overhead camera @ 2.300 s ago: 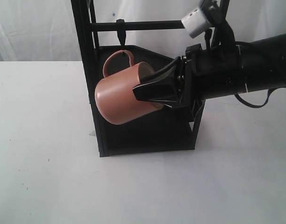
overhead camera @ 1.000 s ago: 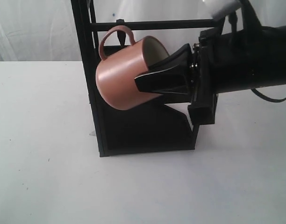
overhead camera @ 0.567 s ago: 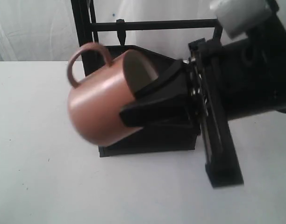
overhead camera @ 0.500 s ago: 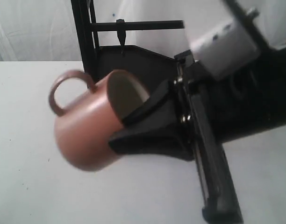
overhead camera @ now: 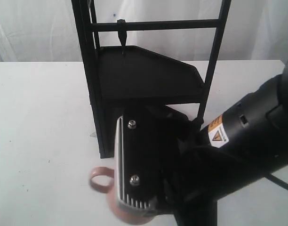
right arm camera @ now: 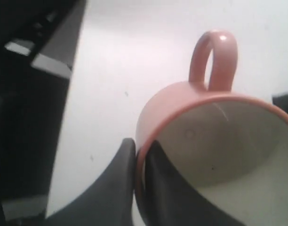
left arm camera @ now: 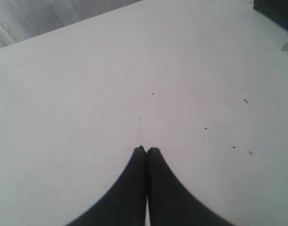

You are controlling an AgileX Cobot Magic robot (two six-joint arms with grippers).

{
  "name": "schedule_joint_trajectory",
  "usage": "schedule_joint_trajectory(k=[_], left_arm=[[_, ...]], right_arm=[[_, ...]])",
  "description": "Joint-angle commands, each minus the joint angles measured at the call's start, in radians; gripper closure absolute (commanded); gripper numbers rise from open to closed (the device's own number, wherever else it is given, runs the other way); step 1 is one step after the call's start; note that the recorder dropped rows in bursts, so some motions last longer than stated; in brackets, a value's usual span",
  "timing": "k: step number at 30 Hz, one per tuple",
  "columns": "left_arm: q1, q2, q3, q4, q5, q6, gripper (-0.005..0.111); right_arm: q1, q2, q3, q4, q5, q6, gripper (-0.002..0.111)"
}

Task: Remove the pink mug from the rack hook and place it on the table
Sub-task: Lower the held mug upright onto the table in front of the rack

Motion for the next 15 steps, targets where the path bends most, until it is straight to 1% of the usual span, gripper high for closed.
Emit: schedule_joint_trajectory(k=[1, 4, 15], left_arm=[[-0.008, -0.004, 0.001, -0.003, -0.001, -0.01, 0.107], [-0.008, -0.004, 0.001, -0.003, -0.001, -0.01, 0.107], [-0.008, -0.004, 0.001, -0.003, -0.001, -0.01, 0.107]], right_arm=[[0.0, 0.014, -0.016, -0.272, -0.021, 0.288, 0.108], [0.0, 0.017, -0.017, -0.317, -0.018, 0.348, 0.108], [-0.002, 0.017, -0.017, -0.345, -0.035, 0.348, 0.108]])
